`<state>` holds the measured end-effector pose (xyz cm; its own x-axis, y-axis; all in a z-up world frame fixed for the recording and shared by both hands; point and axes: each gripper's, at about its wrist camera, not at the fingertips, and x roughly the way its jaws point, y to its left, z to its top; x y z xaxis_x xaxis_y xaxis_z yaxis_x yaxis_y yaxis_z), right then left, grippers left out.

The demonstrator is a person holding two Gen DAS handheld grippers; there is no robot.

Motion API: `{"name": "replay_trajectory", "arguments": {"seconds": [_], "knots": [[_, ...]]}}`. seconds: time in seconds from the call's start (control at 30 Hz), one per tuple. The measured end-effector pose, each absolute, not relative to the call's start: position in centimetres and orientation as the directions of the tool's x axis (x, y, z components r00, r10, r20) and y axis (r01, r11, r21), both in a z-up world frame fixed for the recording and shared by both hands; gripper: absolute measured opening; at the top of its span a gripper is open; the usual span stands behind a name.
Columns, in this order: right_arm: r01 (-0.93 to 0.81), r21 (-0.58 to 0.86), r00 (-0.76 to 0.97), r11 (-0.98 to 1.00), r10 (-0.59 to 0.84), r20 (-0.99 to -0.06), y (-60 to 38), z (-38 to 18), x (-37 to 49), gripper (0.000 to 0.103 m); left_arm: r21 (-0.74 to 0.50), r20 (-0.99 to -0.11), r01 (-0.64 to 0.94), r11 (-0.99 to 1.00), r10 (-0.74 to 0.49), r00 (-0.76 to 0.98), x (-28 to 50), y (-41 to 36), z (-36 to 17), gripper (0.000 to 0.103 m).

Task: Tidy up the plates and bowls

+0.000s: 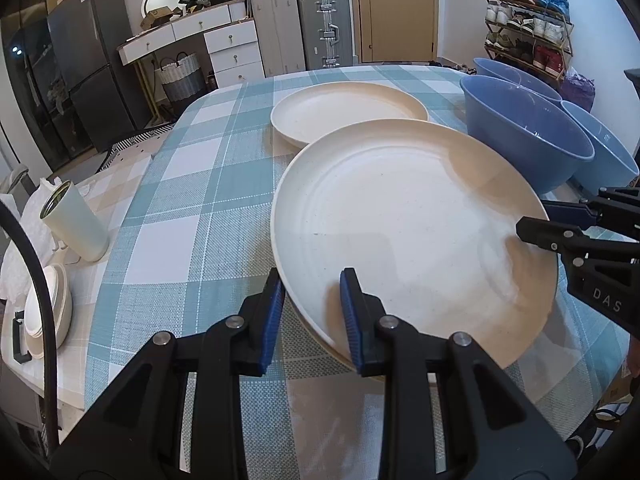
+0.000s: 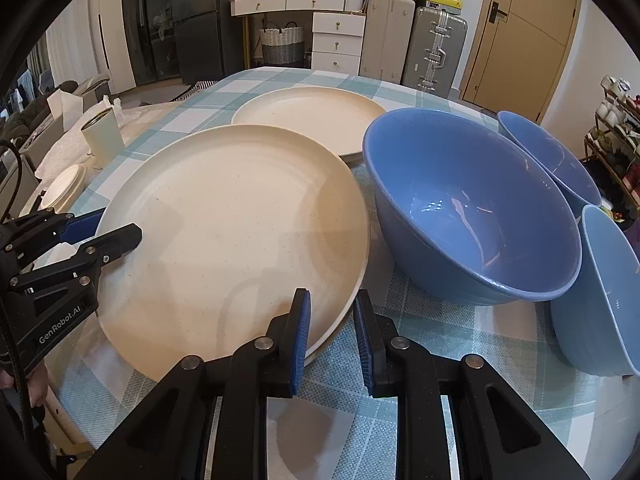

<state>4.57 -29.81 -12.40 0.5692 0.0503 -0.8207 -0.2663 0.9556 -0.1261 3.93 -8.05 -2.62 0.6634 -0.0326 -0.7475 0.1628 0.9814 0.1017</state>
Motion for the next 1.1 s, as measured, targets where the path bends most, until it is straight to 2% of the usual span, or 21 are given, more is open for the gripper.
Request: {"name": "replay_trajectory", "arguments": {"seconds": [0.57, 0.67, 0.83, 0.97, 1.1], "knots": [[-0.275, -0.162, 0.561, 0.948, 0.021, -0.827, -29.1, -13.1, 4.3, 0.023, 0.177, -0.745, 0.174, 0.969, 0.016, 0.667, 3.8, -8.8, -3.6, 0.027], [-0.274, -0.160, 0.561, 0.948, 0.022, -0.827, -29.2, -13.1, 4.3, 0.023, 0.180, -0.752, 0.183, 0.967, 0.015, 0.659, 3.8, -8.9, -3.8, 0.033], [-0.273, -0.156, 0.563, 0.949, 0.026, -0.826, -29.4, -13.2, 4.3, 0.024, 0.180, -0.754, 0.182, 0.967, 0.017, 0.657, 3.9, -8.9, -4.0, 0.035], [-0.277, -0.158, 0.565, 0.948, 0.028, -0.824, -29.5, -13.1, 4.3, 0.024, 0.127, -0.760, 0.186, 0.974, -0.025, 0.649, 4.0, -8.3, -3.9, 0.039], [-0.281, -0.154, 0.565, 0.947, 0.034, -0.824, -29.6, -12.9, 4.3, 0.027, 0.111, -0.763, 0.199, 0.974, -0.044, 0.645, 3.9, -8.5, -3.8, 0.049]]}}
